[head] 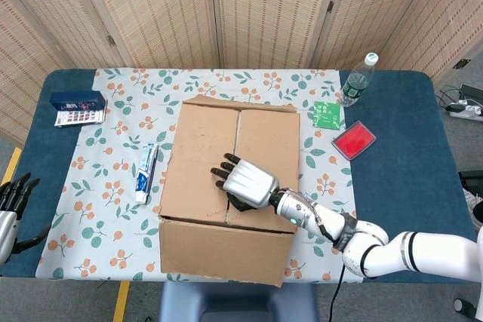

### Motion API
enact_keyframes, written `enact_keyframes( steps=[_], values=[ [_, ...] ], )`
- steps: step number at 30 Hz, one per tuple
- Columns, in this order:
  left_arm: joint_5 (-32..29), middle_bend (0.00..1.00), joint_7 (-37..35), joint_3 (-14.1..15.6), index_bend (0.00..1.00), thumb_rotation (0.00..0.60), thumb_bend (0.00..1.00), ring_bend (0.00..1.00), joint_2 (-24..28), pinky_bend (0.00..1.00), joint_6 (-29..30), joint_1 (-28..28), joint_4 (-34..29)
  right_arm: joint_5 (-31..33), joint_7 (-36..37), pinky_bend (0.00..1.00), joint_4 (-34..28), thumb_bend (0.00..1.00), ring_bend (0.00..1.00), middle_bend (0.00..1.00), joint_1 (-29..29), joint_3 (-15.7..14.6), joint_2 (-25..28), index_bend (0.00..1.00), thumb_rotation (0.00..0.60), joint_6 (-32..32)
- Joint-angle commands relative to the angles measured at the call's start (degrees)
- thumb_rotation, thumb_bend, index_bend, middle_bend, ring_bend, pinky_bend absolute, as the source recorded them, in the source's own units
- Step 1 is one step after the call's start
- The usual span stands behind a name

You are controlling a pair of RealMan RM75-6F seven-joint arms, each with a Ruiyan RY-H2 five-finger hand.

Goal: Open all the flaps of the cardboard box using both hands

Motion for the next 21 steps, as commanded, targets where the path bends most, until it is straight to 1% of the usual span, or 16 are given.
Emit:
enact_keyframes(
  steps=[1, 7, 18, 21],
  values=[
    [0.0, 0.0, 0.1, 0.0, 0.0, 0.6, 0.36, 0.0, 0.0, 0.0, 0.0, 0.0, 0.0, 1.1, -0.6, 0.11, -0.4, 0.8, 0.2, 0.18, 0.1, -0.4, 0.5, 0.37, 0.302, -0.2],
    [-0.1, 0.0, 0.1, -0.2, 0.0, 0.6, 0.36, 0.0, 0.0, 0.0, 0.4, 0.1, -0.3, 3.0, -2.0, 0.1, -2.1, 0.8, 0.19, 0.16, 0.3, -0.6, 2.0, 0.36, 0.299, 0.4],
    [0.0, 0.0, 1.4, -0.2, 0.0, 0.6, 0.36, 0.0, -0.4, 0.0, 0.4, 0.0, -0.5, 0.9, -1.2, 0.1, -7.1, 0.8, 0.19, 0.16, -2.1, -1.3, 7.5, 0.36, 0.298, 3.8],
    [0.0, 0.0, 1.7, -0.2, 0.0, 0.6, 0.36, 0.0, -0.5, 0.0, 0.0, -0.2, -0.6, 0.5, -0.7, 0.1, -7.2, 0.8, 0.19, 0.16, -2.4, -1.3, 7.7, 0.36, 0.3, 4.2]
  ],
)
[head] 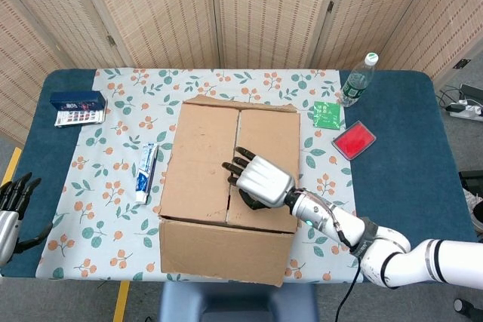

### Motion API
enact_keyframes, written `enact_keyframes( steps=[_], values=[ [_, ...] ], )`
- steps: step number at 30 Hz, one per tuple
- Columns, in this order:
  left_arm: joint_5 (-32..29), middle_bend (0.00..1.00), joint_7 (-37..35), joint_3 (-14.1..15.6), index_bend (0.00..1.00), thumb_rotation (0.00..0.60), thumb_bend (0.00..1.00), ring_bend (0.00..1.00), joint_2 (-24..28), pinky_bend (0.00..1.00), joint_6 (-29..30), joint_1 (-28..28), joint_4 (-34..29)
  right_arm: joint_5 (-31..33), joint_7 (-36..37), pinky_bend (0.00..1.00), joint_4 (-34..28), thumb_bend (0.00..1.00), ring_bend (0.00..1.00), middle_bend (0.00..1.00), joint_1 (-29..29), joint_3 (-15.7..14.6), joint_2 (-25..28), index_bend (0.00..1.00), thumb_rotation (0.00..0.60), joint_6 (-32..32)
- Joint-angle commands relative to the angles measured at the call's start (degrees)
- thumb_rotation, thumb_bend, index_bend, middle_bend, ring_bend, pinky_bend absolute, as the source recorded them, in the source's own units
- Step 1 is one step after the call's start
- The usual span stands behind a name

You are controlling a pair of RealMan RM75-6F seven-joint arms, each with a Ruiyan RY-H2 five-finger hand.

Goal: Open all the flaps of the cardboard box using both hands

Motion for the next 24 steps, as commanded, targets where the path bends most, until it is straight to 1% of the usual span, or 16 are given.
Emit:
enact_keyframes(
  steps=[1, 13, 24],
  values=[
    [0.1, 0.0, 0.3, 0.0, 0.0, 0.6, 0.36, 0.0, -0.1, 0.0, -0.3, -0.2, -0.1, -0.3, 0.6, 0.1, 0.2, 0.8, 0.19, 0.16, -0.2, 0.0, -0.1, 0.36, 0.299, 0.2],
    [-0.3, 0.0, -0.4, -0.1, 0.0, 0.6, 0.36, 0.0, 0.2, 0.0, -0.1, 0.0, 0.1, 0.3, 2.0, 0.1, 4.3, 0.8, 0.19, 0.16, 1.8, 0.6, -4.7, 0.36, 0.296, -1.7],
    [0.0, 0.0, -0.7, 0.0, 0.0, 0.6, 0.36, 0.0, 0.4, 0.0, 0.5, 0.3, 0.0, 2.1, 0.5, 0.1, 5.4, 0.8, 0.19, 0.16, 2.6, -0.2, -6.0, 0.36, 0.295, -2.6]
  ],
)
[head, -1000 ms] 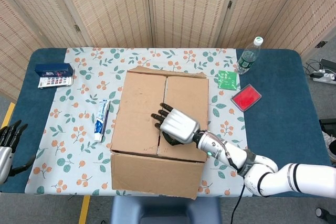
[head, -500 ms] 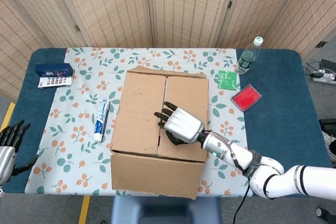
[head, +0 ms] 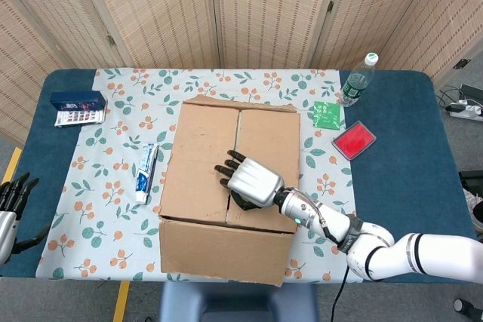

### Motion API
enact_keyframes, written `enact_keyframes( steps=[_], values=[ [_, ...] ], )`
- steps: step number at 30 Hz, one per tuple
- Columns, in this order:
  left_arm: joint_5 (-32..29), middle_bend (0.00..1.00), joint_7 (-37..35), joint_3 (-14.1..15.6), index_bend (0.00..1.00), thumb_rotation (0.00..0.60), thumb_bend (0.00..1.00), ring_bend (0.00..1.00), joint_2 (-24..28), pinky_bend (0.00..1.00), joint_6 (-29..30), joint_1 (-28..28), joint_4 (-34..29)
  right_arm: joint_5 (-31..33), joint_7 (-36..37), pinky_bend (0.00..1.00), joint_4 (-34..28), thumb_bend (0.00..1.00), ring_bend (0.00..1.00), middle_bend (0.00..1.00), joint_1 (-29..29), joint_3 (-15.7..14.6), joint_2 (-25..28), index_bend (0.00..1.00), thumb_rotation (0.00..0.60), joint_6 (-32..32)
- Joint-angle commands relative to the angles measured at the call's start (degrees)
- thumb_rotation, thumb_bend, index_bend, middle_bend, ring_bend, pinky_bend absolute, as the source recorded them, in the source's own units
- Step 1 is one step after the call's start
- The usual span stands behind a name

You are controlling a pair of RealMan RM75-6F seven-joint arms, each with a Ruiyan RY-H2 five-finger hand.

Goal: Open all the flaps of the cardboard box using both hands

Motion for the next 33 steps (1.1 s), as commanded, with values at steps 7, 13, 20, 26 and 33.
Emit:
enact_keyframes(
  steps=[7, 13, 20, 26, 33],
  values=[
    [-0.1, 0.0, -0.1, -0.1, 0.0, 0.6, 0.36, 0.0, 0.0, 0.0, 0.0, 0.0, 0.1, 1.0, -0.8, 0.1, -0.2, 0.8, 0.19, 0.16, -0.2, -1.0, 1.1, 0.36, 0.297, 0.0],
    [0.1, 0.0, 0.0, 0.0, 0.0, 0.6, 0.36, 0.0, 0.0, 0.0, 0.1, 0.0, 0.0, 0.6, -1.3, 0.1, -2.7, 0.8, 0.19, 0.17, -1.4, -1.7, 4.0, 0.36, 0.297, 1.4],
    [0.3, 0.0, 0.4, 0.1, 0.0, 0.6, 0.36, 0.0, -0.1, 0.0, 0.1, 0.0, -0.2, -1.2, -0.9, 0.1, -6.6, 0.8, 0.19, 0.17, -3.9, -1.9, 8.8, 0.36, 0.297, 4.4],
    [0.5, 0.0, 0.9, 0.1, 0.0, 0.6, 0.36, 0.0, -0.2, 0.0, 0.0, -0.1, -0.4, -3.5, 0.9, 0.1, -9.6, 0.8, 0.2, 0.17, -6.2, -1.6, 12.7, 0.36, 0.295, 7.1],
    [0.5, 0.0, 1.2, 0.2, 0.0, 0.6, 0.36, 0.0, -0.3, 0.0, -0.1, -0.2, -0.6, -7.1, 2.4, 0.1, -12.2, 0.8, 0.2, 0.17, -9.0, -1.7, 16.7, 0.36, 0.295, 9.7]
  ],
)
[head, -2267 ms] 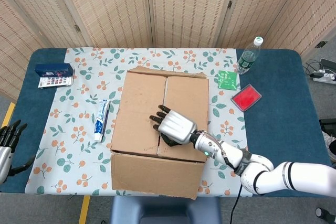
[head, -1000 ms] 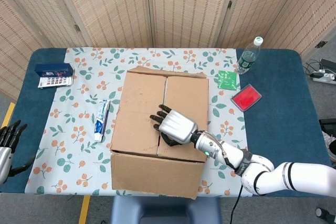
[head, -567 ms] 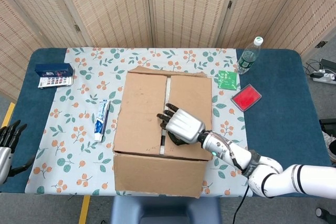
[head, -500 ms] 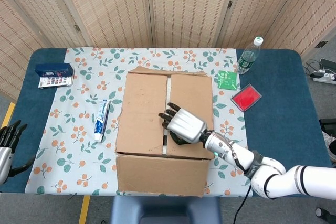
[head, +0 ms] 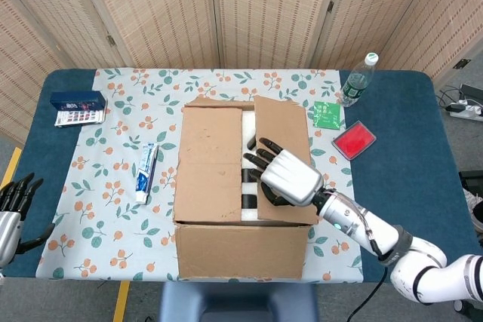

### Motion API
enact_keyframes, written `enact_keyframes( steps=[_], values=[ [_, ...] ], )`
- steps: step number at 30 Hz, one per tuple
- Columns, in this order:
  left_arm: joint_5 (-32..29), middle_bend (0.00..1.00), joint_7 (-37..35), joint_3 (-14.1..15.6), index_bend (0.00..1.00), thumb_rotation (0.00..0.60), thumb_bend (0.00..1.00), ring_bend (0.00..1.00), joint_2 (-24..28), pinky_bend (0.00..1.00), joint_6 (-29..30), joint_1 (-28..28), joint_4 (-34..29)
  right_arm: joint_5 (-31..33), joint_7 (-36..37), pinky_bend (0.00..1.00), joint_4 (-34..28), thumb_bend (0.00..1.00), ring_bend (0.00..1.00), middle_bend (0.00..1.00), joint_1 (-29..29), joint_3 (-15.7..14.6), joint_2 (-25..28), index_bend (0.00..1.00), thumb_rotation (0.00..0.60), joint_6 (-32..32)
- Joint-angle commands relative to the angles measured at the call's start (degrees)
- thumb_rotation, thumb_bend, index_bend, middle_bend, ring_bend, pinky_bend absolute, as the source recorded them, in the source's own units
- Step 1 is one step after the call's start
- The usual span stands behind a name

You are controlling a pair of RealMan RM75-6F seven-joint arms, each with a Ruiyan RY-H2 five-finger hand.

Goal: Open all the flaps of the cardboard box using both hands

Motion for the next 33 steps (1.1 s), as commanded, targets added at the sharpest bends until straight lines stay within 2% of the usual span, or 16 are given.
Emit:
enact_keyframes(
  steps=[1, 15, 33],
  values=[
    [0.0, 0.0, 0.1, 0.0, 0.0, 0.6, 0.36, 0.0, 0.0, 0.0, -0.1, 0.0, 0.0, -1.4, 0.5, 0.1, -1.3, 0.8, 0.2, 0.17, -1.3, 0.0, 1.8, 0.36, 0.296, 1.1],
    [0.5, 0.0, 0.5, 0.3, 0.0, 0.6, 0.36, 0.0, 0.0, 0.0, -0.4, -0.3, -0.2, -8.2, 2.5, 0.1, -5.9, 0.8, 0.21, 0.2, -7.6, -0.4, 8.8, 0.36, 0.294, 6.6],
    [1.0, 0.0, 1.8, 0.7, 0.0, 0.6, 0.36, 0.0, -0.3, 0.0, -0.7, -0.4, -0.8, -16.5, 8.2, 0.1, -6.3, 0.8, 0.22, 0.21, -17.2, -1.8, 15.4, 0.36, 0.295, 14.4]
  ],
)
